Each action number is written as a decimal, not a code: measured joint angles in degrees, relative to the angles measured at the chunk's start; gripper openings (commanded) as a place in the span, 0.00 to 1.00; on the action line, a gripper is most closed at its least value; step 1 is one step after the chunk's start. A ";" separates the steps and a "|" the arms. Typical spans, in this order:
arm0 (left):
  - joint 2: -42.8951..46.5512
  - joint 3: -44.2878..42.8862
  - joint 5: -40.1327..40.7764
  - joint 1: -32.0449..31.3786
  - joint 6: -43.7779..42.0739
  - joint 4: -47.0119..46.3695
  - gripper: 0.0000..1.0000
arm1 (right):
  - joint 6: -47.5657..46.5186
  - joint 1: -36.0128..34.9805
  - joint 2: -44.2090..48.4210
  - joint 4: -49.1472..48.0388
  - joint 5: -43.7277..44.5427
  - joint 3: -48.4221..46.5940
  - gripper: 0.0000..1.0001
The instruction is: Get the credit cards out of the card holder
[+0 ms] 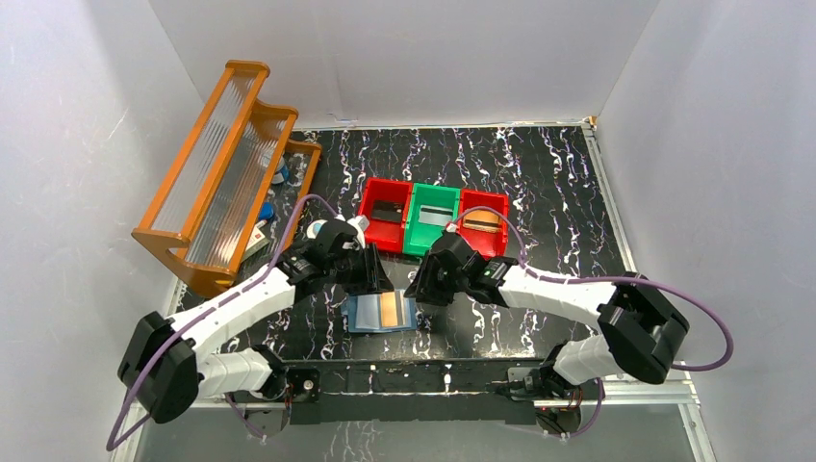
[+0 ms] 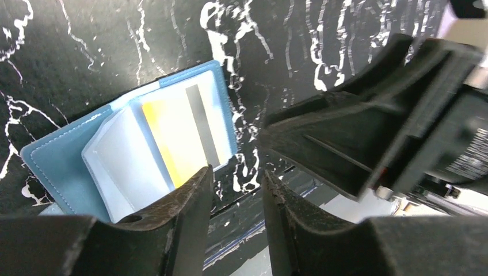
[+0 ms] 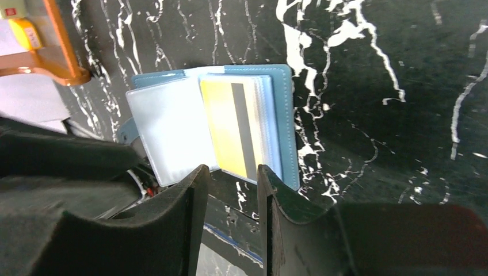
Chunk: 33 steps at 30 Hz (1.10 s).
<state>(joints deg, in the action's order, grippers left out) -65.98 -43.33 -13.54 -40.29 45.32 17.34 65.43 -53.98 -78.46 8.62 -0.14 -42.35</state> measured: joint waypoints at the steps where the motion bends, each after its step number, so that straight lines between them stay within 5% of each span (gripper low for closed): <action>1: -0.83 0.87 -0.55 0.13 0.37 -0.66 0.33 | 0.39 0.00 -0.04 -0.79 -0.48 0.37 0.43; 9: -2.99 7.96 -0.83 1.53 1.51 -3.39 0.31 | 0.74 0.00 -5.42 -7.13 -6.12 0.13 0.41; 33: -3.41 14.01 0.83 1.95 1.90 -8.41 0.29 | 0.37 0.00 -13.53 -4.50 -8.83 -4.13 0.42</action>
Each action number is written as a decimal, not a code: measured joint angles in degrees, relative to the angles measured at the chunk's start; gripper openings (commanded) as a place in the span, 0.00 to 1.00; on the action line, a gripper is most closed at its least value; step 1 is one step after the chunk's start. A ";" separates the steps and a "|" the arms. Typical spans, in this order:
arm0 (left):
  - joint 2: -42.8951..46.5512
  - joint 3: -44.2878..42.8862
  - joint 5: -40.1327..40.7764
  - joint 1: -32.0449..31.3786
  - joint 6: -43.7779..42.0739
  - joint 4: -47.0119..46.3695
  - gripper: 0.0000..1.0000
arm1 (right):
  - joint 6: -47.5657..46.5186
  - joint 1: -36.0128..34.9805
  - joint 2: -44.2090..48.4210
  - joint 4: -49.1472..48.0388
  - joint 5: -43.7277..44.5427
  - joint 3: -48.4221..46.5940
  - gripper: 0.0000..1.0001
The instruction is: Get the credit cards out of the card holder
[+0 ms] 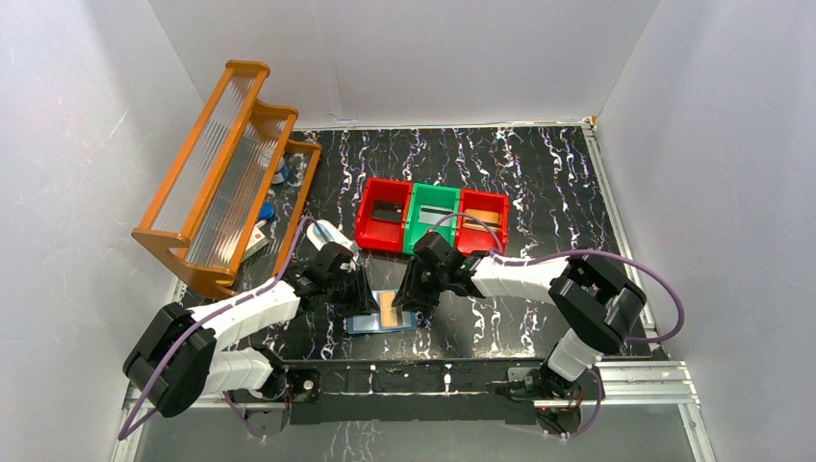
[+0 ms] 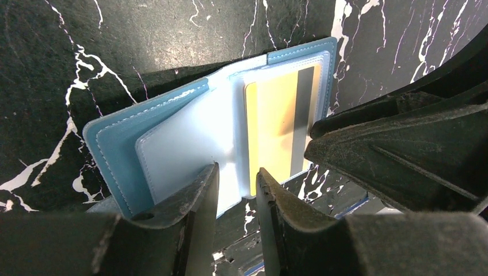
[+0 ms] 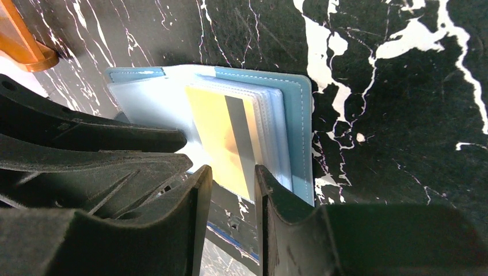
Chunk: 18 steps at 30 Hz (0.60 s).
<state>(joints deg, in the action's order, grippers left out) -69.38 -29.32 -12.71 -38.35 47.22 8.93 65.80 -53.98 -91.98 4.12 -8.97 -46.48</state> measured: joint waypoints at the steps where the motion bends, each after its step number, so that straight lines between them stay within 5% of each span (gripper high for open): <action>1: 0.00 0.07 0.02 0.00 0.02 -0.09 0.28 | 0.00 0.00 0.00 0.02 0.02 -0.02 0.42; 18: -0.04 1.49 0.02 0.00 0.52 -2.49 0.28 | -0.20 0.00 0.11 0.50 1.27 -0.22 0.44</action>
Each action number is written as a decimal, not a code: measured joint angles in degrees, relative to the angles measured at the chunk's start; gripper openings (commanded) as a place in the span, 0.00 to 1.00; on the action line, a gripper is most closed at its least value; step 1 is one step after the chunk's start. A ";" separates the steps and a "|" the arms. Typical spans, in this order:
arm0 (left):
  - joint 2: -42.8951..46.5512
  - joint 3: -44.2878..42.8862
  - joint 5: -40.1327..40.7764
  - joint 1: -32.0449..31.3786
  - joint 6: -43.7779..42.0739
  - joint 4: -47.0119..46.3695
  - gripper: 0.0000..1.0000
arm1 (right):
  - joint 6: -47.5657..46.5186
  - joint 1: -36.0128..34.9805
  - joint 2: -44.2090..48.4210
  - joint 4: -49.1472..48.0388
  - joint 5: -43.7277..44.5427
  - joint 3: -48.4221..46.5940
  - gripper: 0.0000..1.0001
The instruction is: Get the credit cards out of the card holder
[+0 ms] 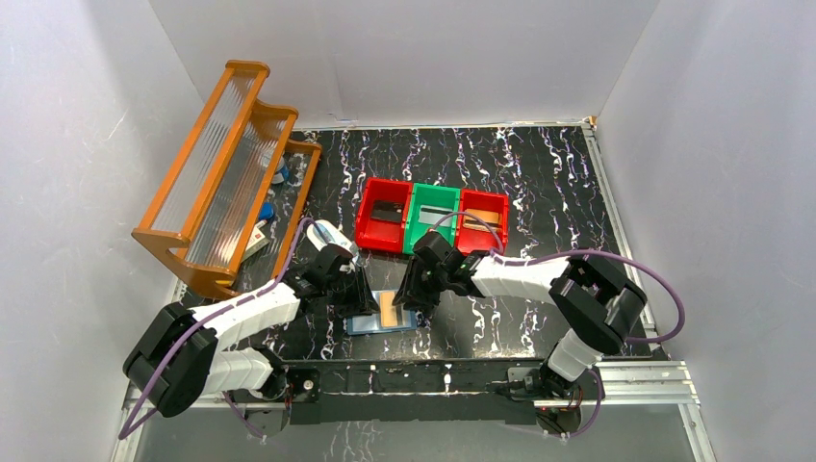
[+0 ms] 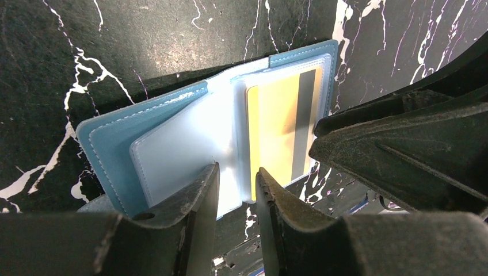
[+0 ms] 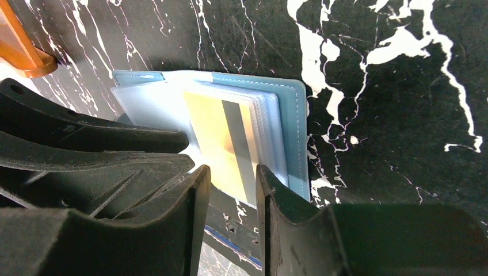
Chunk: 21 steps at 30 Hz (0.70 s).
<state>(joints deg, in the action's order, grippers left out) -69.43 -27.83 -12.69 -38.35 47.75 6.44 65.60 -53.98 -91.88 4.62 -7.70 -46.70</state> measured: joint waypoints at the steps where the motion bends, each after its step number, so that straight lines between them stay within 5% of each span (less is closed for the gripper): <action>1: 0.00 0.00 0.00 0.00 0.00 0.00 0.28 | -0.02 0.00 0.00 0.00 -0.02 0.00 0.44; 21: -0.31 4.42 -3.32 1.16 4.07 -7.43 0.25 | 1.38 0.35 -2.27 -2.14 -4.33 -0.37 0.45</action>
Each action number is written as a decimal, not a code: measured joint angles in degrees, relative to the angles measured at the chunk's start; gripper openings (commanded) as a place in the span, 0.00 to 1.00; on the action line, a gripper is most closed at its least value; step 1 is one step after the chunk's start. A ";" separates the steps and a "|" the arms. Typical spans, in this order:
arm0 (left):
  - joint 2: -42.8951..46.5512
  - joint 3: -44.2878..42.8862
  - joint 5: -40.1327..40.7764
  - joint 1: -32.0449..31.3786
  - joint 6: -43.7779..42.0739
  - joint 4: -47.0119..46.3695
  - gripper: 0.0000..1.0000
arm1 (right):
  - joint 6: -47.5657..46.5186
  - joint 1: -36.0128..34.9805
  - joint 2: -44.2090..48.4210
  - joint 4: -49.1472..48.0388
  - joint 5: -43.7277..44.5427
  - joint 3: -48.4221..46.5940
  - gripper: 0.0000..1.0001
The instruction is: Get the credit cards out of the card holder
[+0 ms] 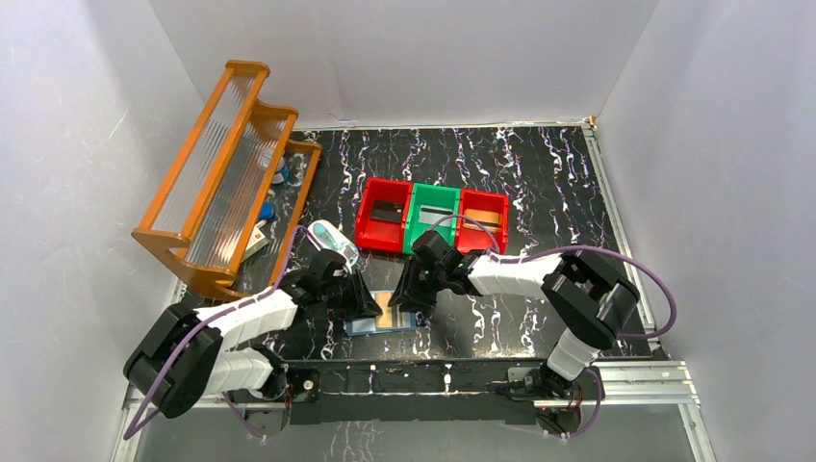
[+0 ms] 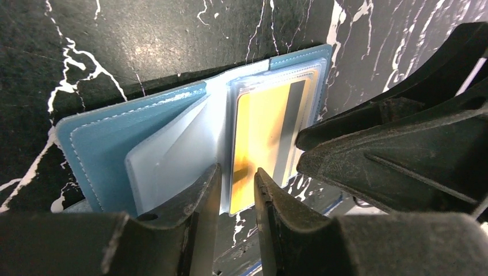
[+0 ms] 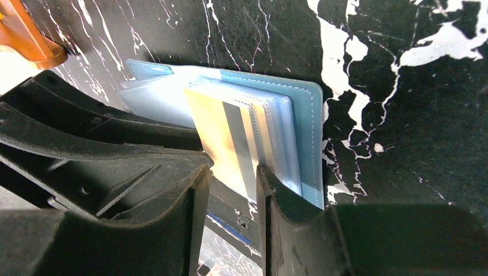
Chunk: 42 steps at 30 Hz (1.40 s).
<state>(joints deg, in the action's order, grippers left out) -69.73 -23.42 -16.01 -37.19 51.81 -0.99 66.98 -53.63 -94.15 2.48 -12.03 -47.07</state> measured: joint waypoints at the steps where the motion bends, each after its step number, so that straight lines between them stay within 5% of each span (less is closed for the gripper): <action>1: 0.17 0.74 -0.59 0.50 0.68 -1.09 0.24 | 0.13 0.00 -0.02 -0.02 -0.02 0.02 0.44; 10: 1.31 6.84 -6.54 4.42 4.72 -10.60 0.18 | 0.46 0.31 -0.63 -0.76 -1.18 0.02 0.45; 17: -0.35 7.76 -8.79 5.27 4.79 -13.75 0.00 | 0.57 0.70 -1.16 -1.36 -2.51 0.02 0.45; 40: 3.98 7.76 -7.74 5.99 2.10 -9.18 0.00 | 0.61 0.76 -1.05 -1.01 -2.36 -0.26 0.52; 42: 3.96 7.76 -8.07 6.01 1.92 -9.35 0.06 | 0.61 0.74 -1.05 -0.76 -2.10 -0.44 0.52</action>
<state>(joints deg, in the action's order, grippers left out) -65.78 -15.66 -24.08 -31.18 53.74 -10.35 67.59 -52.88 -95.20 1.72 -14.13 -47.51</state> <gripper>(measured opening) 0.007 0.510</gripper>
